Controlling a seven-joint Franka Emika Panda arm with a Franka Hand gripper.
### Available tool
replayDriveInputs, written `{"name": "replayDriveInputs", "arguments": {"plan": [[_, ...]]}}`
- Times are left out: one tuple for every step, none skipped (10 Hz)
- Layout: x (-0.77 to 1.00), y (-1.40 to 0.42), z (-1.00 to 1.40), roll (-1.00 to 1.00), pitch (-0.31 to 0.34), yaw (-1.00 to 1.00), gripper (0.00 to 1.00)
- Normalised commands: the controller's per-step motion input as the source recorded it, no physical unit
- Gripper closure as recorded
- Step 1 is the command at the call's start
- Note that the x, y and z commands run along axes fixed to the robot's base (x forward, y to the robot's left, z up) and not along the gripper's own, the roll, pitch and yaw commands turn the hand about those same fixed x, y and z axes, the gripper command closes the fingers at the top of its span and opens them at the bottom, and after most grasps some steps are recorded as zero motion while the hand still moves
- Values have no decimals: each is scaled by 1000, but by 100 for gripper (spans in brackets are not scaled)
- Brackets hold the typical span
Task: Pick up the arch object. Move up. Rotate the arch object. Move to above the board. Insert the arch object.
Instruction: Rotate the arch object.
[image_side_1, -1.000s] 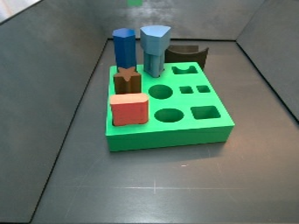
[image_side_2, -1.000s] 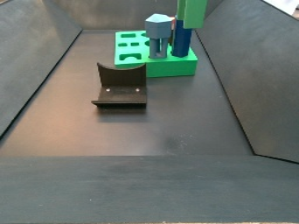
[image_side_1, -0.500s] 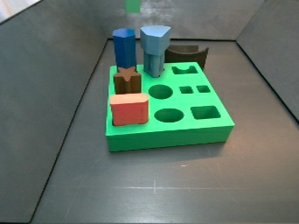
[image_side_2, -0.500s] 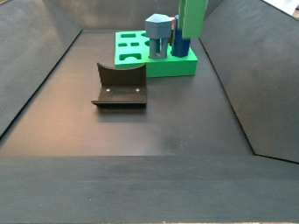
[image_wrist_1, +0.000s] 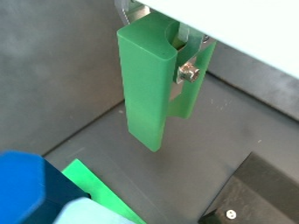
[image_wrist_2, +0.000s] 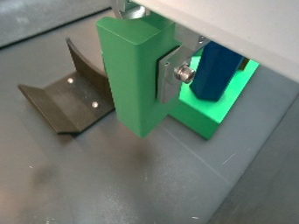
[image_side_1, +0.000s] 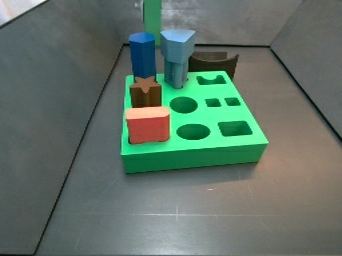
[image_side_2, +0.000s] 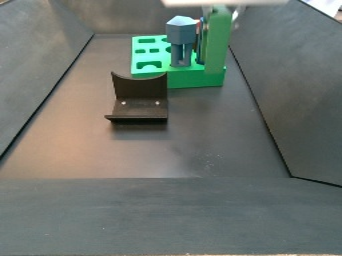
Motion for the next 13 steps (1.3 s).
{"name": "replayDriveInputs", "arguments": {"plan": [[16, 16, -1000, -137, -75, -34, 100], [16, 20, -1000, -132, -77, -34, 100], [15, 24, -1000, -128, -77, -35, 100], [14, 27, -880, -123, -79, -36, 100], [12, 27, -714, -119, -77, -37, 100], [14, 28, -551, -115, -77, -36, 100], [15, 27, -390, -112, -72, -37, 100], [18, 27, -181, -108, -61, -36, 100], [0, 0, 0, 93, -57, -37, 0], [0, 0, 1000, 81, -15, -19, 0], [-14, -1, 1000, 78, 2, -16, 0], [-23, -3, 1000, 72, 19, -14, 0], [-23, -3, 961, 67, 25, -10, 0]]}}
